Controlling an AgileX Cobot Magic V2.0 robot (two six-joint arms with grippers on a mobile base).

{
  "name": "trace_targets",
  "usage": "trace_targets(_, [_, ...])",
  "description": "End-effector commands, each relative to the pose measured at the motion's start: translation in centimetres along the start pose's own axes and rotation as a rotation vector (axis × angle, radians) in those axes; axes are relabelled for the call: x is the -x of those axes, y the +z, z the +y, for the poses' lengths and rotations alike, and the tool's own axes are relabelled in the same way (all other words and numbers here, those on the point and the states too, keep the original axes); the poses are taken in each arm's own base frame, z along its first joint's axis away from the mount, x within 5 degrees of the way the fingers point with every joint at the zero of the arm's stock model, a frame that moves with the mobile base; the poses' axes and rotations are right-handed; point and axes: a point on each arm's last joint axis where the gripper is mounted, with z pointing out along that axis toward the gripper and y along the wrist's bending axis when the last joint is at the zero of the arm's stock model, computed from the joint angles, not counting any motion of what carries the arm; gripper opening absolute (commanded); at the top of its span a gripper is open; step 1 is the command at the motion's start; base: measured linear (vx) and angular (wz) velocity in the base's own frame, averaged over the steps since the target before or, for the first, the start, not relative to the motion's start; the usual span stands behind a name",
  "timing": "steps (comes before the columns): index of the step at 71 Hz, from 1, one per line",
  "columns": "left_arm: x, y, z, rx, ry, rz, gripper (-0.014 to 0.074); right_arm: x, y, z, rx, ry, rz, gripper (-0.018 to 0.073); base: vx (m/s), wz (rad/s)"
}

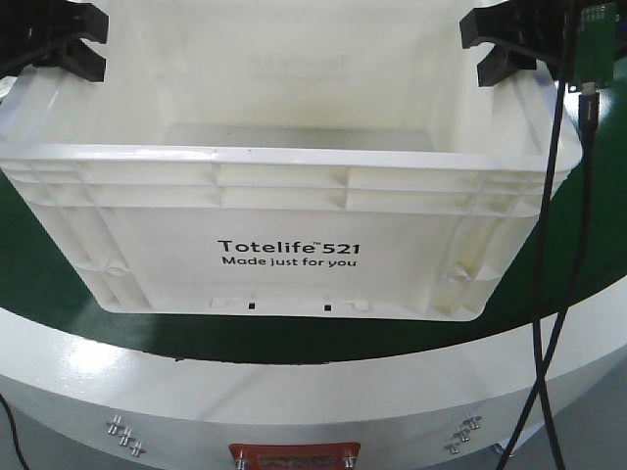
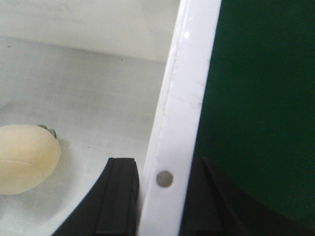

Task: Place moving items into box and shelve
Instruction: 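Lift the crate off the conveyor with both grippers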

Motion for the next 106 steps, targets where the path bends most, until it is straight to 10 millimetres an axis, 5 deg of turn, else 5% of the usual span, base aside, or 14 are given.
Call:
trace_targets(1, [1.42,-3.46,-1.38,-0.079,0.012,-0.209,-0.002,1.18,-3.48,0.6,0.046,-0.038,-0.199,-0.0012,0.0,0.0])
trace_targets(106, [1.37,-3.2,-1.33,-0.078,0.011,-0.197,-0.002,1.08,-3.43,0.59,0.046,-0.038,-0.188,-0.0012,-0.03,0.01])
